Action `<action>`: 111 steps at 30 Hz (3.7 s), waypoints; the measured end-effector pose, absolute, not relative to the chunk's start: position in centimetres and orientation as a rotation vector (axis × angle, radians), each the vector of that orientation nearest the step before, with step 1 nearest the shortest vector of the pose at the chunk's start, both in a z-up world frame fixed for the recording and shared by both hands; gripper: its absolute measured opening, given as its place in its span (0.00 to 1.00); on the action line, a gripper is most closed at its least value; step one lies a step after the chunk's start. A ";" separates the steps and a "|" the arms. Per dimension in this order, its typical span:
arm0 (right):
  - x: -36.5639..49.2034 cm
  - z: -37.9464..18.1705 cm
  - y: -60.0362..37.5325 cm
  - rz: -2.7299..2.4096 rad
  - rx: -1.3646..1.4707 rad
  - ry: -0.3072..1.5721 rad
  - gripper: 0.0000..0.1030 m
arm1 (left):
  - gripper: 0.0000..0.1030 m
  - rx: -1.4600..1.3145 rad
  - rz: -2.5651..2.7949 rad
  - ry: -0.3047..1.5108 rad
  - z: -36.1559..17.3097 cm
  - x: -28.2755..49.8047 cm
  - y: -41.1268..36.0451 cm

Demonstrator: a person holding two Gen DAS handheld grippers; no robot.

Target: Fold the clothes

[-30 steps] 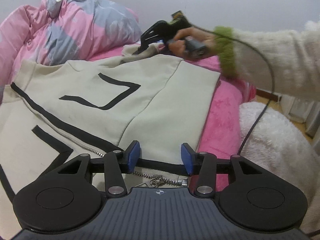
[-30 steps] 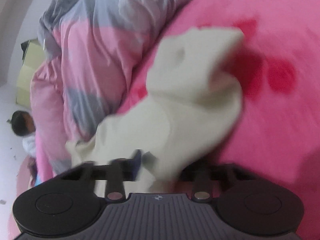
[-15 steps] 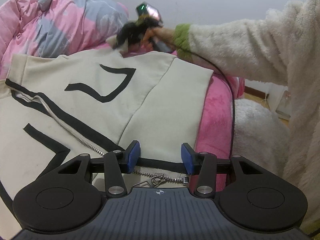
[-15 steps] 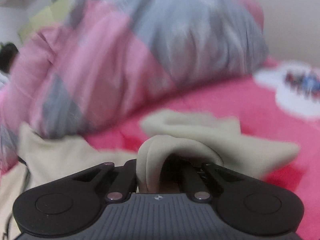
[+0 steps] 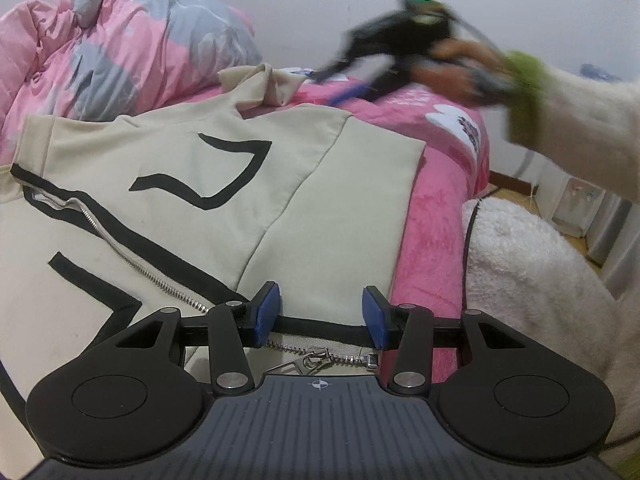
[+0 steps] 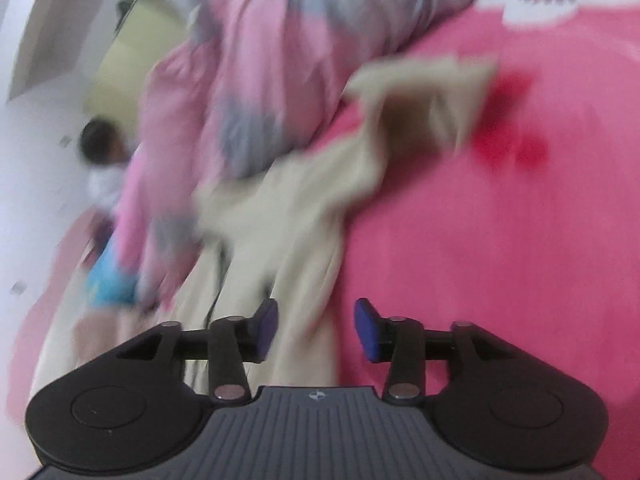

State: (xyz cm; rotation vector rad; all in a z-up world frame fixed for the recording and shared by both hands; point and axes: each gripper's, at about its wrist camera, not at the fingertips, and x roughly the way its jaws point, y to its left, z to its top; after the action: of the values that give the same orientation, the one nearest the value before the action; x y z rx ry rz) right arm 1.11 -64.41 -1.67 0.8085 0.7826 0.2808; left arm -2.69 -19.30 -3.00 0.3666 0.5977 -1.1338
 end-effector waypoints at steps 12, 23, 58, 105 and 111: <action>-7.3 0.7 -57.7 0.377 0.774 0.764 0.09 | 0.43 0.268 -1.120 0.672 -2.6 -1.4 -18.9; -9.9 -7.1 -63.8 0.191 1.193 0.877 0.12 | 0.43 0.241 -1.137 0.744 -2.0 -0.7 -18.3; 16.4 -2.0 -64.4 0.029 0.574 0.472 0.04 | 0.44 0.321 -1.046 0.674 -3.1 1.7 -22.7; -9.0 0.7 -61.3 0.233 0.507 0.754 0.37 | 0.45 0.293 -0.994 0.736 -2.3 1.9 -22.8; -9.8 -4.8 -62.8 0.291 0.941 0.851 0.38 | 0.53 0.377 -1.050 0.587 -0.3 -3.3 -22.4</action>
State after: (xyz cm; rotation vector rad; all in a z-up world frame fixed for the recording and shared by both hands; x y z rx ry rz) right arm -9.77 -62.84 -4.79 0.9410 0.8512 0.2912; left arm -3.33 -22.39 -0.27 0.3770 0.5868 -1.0496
